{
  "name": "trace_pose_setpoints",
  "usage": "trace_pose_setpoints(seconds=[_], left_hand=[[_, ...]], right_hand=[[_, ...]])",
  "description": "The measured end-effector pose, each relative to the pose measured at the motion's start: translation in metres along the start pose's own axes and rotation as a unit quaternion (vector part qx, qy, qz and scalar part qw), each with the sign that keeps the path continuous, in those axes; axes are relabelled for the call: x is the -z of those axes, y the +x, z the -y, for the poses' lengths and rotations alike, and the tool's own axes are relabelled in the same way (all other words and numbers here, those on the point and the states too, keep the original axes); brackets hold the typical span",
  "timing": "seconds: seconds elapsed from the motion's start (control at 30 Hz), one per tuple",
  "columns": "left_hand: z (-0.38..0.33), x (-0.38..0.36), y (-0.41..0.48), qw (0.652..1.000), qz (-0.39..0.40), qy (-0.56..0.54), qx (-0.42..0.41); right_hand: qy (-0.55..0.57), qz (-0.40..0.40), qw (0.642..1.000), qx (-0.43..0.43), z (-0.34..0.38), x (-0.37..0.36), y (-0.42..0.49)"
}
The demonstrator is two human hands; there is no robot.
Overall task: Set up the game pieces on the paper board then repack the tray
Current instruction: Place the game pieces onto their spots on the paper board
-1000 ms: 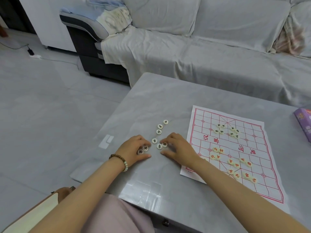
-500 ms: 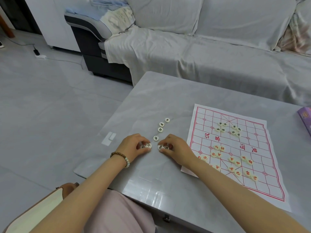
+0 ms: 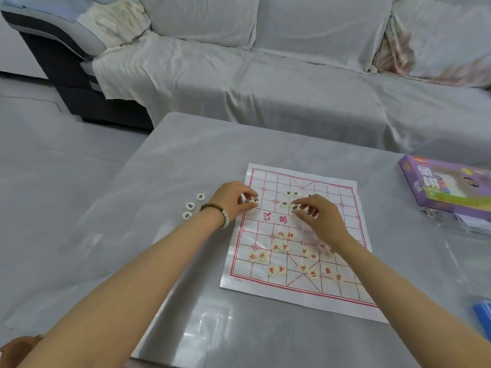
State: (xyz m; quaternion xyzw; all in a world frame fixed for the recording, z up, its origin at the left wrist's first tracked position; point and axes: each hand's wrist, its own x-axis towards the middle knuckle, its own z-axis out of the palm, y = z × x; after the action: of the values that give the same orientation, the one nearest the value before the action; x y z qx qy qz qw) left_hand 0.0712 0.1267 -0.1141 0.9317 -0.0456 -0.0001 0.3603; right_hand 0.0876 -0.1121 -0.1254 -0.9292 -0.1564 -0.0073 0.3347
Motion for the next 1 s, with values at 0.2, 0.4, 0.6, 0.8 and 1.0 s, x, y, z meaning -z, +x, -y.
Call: trace_pose_setpoints(seconds=[0.2, 0.4, 0.6, 0.8, 1.0], left_hand=[[-0.021, -0.033, 0.052, 0.999, 0.028, 0.027, 0.010], [-0.019, -0.049, 0.066, 0.997, 0.034, 0.067, 0.021], [-0.008, -0.035, 0.041, 0.998, 0.033, 0.048, 0.016], [0.057, 0.014, -0.004, 0.975, 0.053, 0.215, 0.027], [0.097, 0.041, -0.058, 0.969, 0.123, 0.209, 0.044]], right_hand=[[-0.015, -0.051, 0.994, -0.096, -0.066, 0.032, 0.009], [-0.034, -0.023, 0.993, -0.111, -0.083, 0.027, 0.013], [-0.029, -0.098, 0.986, -0.131, -0.073, 0.022, 0.009], [-0.006, -0.115, 0.990, -0.081, -0.023, -0.011, 0.018], [0.053, -0.043, 0.998, 0.005, 0.050, -0.060, 0.009]])
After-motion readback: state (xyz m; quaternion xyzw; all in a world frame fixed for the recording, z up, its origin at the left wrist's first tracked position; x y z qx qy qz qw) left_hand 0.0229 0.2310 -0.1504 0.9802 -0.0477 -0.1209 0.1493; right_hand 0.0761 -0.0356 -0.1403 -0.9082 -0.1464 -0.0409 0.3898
